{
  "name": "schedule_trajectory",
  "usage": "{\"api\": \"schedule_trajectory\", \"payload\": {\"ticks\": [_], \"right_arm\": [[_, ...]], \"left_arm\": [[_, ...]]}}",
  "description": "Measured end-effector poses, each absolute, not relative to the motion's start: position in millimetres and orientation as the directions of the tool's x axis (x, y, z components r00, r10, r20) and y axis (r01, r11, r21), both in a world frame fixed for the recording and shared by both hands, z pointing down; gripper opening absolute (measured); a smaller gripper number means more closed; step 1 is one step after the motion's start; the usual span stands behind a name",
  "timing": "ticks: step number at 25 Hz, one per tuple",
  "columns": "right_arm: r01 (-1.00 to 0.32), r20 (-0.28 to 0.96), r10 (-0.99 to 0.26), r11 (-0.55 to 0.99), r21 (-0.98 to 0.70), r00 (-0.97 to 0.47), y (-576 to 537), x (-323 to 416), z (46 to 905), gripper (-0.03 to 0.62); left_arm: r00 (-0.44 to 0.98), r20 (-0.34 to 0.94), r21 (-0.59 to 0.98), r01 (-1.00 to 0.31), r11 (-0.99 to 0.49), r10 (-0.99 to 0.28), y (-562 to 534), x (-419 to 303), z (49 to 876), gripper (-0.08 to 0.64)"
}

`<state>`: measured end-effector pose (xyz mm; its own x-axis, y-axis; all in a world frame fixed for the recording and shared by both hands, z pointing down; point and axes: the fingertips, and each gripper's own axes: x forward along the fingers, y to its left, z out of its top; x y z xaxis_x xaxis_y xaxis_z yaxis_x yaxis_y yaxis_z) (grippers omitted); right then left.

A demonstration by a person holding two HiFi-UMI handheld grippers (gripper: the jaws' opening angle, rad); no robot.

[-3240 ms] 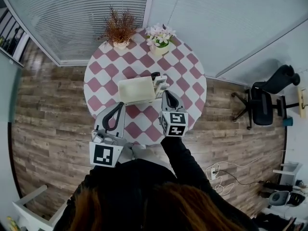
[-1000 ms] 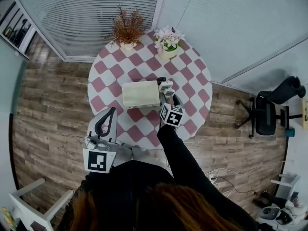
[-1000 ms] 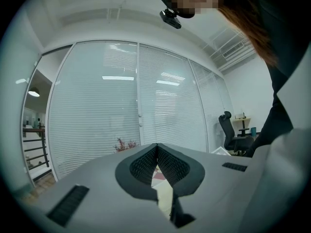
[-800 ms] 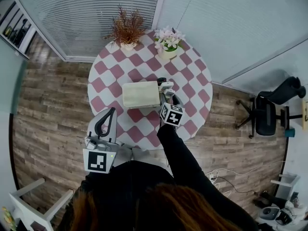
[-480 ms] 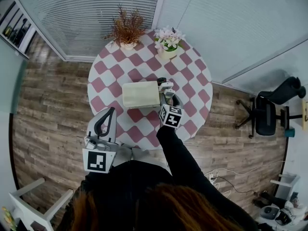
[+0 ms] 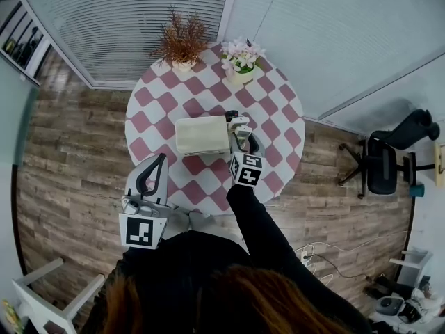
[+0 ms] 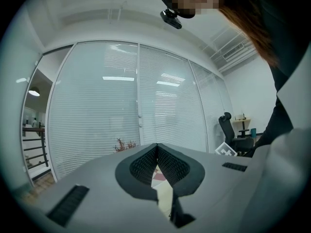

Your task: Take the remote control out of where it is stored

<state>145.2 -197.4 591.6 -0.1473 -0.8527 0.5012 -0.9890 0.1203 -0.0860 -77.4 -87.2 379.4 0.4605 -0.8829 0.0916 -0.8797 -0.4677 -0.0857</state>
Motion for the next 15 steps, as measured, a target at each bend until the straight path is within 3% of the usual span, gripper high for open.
{"api": "schedule_trajectory", "payload": {"ticks": [15], "right_arm": [[-0.984, 0.399, -0.9, 0.145, -0.105, -0.175, -177.2, 143.6, 529.5, 0.238]], "left_arm": [[0.488, 0.076, -0.073, -0.867, -0.493, -0.869, -77.3, -71.6, 376.3, 0.006]]}}
